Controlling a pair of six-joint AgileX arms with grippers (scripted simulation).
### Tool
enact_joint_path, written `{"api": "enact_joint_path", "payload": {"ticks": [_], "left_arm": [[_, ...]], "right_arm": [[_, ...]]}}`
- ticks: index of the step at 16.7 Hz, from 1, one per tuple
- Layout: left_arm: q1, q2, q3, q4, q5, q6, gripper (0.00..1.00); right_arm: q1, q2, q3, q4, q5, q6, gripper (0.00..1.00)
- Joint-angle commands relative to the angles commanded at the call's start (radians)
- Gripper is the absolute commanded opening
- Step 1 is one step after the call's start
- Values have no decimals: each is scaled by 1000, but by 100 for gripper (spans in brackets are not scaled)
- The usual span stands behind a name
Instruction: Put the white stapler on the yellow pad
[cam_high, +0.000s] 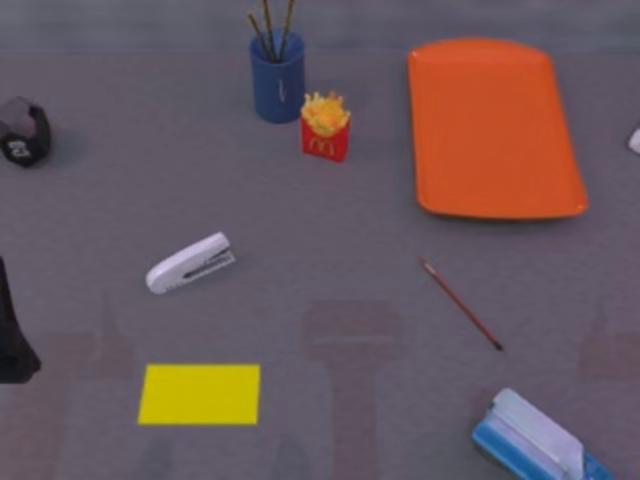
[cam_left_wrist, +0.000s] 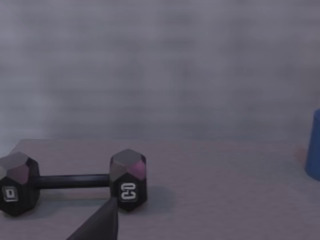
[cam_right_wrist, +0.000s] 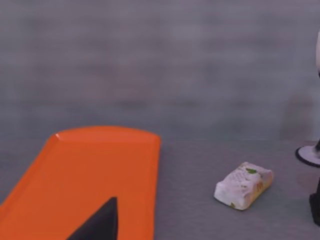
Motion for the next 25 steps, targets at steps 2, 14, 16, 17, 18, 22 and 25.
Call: {"api": "enact_joint_path", "payload": {"ticks": [2,14,16,17,18,22,25], "left_arm": [[0,0,0,0,0,0,100],[-125,794,687,-467,1,275,100],[-156,1031,861,-591,-1,347,100],[-172,1148,946,-653,-2,383,100],[-188,1261,1029,-714,-3,418,100],[-247,1649,1337,-937,-3,547,100],[-282,1876,1535,-1068,-2,625,100]], "right_arm": [[0,0,0,0,0,0,100],[0,0,0,0,0,0,100],[0,0,0,0,0,0,100],[0,0,0,0,0,0,100],[0,0,0,0,0,0,100],[0,0,0,0,0,0,100],[0,0,0,0,0,0,100]]}}
